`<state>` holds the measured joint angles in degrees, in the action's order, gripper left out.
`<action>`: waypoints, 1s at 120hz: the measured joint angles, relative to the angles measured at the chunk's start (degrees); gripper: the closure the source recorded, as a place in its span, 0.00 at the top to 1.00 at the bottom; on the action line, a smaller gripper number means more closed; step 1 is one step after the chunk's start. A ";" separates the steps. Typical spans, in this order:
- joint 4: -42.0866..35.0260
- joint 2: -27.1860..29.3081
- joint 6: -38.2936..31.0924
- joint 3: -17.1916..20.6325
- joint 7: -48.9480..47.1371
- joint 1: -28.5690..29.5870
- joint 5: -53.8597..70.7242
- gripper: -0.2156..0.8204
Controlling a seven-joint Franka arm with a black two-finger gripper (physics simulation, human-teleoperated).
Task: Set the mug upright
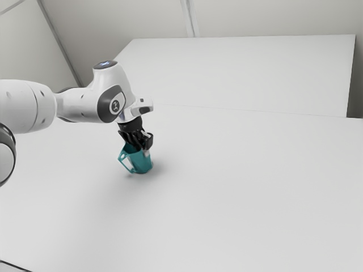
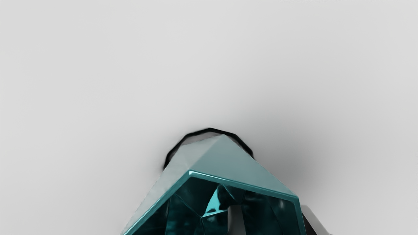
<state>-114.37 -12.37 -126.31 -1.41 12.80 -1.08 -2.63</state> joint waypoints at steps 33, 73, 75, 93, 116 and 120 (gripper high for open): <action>0.20 3.32 1.64 0.00 -1.05 -0.69 -0.08 0.66; 14.23 6.57 13.63 -0.50 -1.50 -0.12 0.75 0.76; 15.54 6.44 14.48 -0.53 -1.47 -0.04 0.91 0.77; 23.35 4.84 20.54 -0.61 -1.22 0.10 1.67 0.78; 25.43 4.27 24.90 -0.47 -0.98 0.11 1.42 0.79; 25.47 4.26 25.32 -0.46 -0.94 0.10 1.33 0.79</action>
<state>-88.89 -8.11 -100.98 -1.87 11.86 -0.98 -1.30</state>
